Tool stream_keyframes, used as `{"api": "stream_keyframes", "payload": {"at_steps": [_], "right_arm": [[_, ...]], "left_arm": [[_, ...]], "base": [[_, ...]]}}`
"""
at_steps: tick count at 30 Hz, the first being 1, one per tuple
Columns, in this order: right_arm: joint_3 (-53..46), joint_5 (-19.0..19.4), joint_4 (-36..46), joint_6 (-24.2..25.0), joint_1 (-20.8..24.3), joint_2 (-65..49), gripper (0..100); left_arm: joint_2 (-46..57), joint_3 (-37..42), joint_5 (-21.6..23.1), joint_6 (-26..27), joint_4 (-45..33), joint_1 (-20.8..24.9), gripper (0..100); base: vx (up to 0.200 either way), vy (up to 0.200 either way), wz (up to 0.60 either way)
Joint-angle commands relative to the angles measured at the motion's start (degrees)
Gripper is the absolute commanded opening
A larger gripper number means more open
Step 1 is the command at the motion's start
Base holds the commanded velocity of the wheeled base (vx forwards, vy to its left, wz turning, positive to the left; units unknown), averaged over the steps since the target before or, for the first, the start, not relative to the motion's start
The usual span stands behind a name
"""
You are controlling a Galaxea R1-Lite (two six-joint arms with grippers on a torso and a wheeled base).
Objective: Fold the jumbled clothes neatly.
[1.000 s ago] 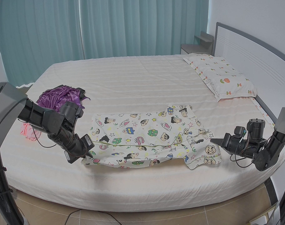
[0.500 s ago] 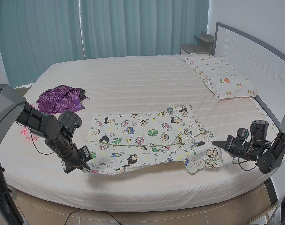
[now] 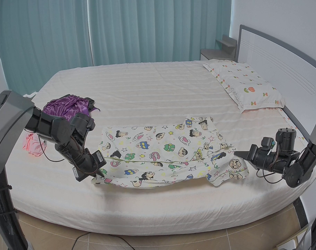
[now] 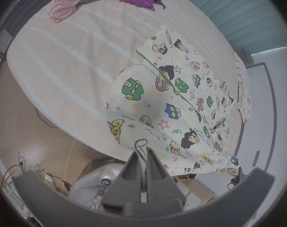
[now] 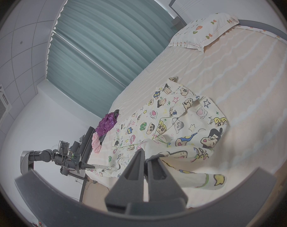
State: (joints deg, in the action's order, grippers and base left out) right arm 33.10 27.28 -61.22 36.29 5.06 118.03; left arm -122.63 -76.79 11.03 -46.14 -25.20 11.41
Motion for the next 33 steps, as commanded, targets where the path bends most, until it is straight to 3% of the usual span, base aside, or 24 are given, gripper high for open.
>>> {"api": "stream_keyframes", "payload": {"at_steps": [1,16,33], "right_arm": [[4.96,-0.12,3.48,0.45,0.21,1.06,0],[9.00,-1.53,2.95,1.33,0.30,5.81,0],[18.85,-3.20,3.56,1.50,0.48,14.07,0]], "left_arm": [[-5.61,-7.67,0.04,-1.06,-2.66,-1.22,0],[-9.12,-14.35,-0.05,-3.87,-2.14,-4.20,0],[-17.38,-25.43,-0.93,-7.47,-1.78,-3.94,0]], "base": [[0.000,0.000,0.00],[0.000,0.000,0.00],[0.000,0.000,0.00]]}}
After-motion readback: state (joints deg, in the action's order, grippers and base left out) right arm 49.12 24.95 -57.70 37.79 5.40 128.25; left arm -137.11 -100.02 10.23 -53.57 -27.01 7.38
